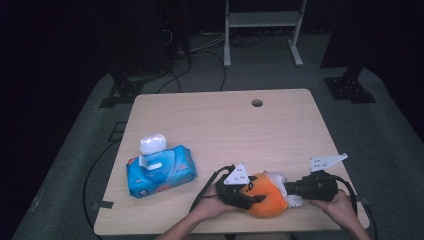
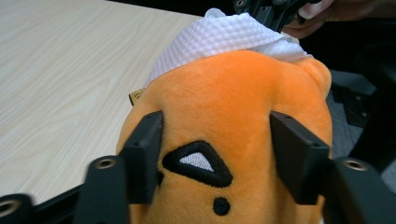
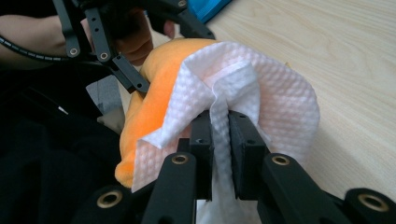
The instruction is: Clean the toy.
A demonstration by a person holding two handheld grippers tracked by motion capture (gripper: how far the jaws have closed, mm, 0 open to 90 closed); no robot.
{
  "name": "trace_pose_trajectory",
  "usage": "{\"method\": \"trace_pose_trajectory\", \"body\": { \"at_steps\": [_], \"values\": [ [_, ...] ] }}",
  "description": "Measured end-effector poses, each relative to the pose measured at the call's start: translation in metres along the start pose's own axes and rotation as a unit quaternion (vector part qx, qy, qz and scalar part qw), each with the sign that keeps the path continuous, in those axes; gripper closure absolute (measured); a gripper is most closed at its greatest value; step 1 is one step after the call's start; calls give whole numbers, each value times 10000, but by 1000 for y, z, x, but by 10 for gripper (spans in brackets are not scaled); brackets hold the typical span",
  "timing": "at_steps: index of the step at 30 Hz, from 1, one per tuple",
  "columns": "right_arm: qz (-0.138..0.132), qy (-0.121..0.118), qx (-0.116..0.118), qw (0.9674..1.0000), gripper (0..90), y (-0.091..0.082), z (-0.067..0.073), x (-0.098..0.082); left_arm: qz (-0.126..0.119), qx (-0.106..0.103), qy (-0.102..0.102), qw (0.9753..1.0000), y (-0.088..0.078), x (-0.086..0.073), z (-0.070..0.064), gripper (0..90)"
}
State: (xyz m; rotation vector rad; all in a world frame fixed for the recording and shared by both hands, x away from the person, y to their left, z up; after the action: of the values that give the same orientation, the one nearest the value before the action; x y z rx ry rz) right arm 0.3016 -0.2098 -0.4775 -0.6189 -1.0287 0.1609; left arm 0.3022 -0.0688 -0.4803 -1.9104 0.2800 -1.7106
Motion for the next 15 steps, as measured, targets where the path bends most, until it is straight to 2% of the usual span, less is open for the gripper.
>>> {"method": "trace_pose_trajectory", "body": {
  "at_steps": [2, 5, 7, 11, 15],
  "values": [
    [-20, 11, -15, 10000, 798, -1, 0, 1, -108, 204, 5, 9997, -3, 1, 0, 462],
    [-187, 27, -82, 9998, 801, -5, -1, 5, -180, 302, -21, 9994, -8, 2, 0, 519],
    [-330, 53, -129, 9994, 803, -7, -2, 8, -209, 403, -1, 9990, -12, 3, 2, 534],
    [-444, 11, -249, 9987, 807, -8, -4, 12, -266, 512, -15, 9983, -19, 4, 7, 539],
    [-811, 82, -376, 9960, 813, -16, -8, 22, -287, 670, 1, 9973, -27, 5, 15, 539]
  ]
}}
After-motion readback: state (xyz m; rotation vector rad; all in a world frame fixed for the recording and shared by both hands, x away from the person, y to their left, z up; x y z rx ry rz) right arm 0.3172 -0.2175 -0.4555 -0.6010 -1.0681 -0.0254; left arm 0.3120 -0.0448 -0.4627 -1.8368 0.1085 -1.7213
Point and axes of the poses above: each handheld gripper's, and its own axes: y roughly forward along the jaws, x roughly out of its top, z roughly to its left, the point moved 9 cm from there along y, roughly forward along the jaws, and after that the axes turned 2 degrees about z, right-handed, at the moved point
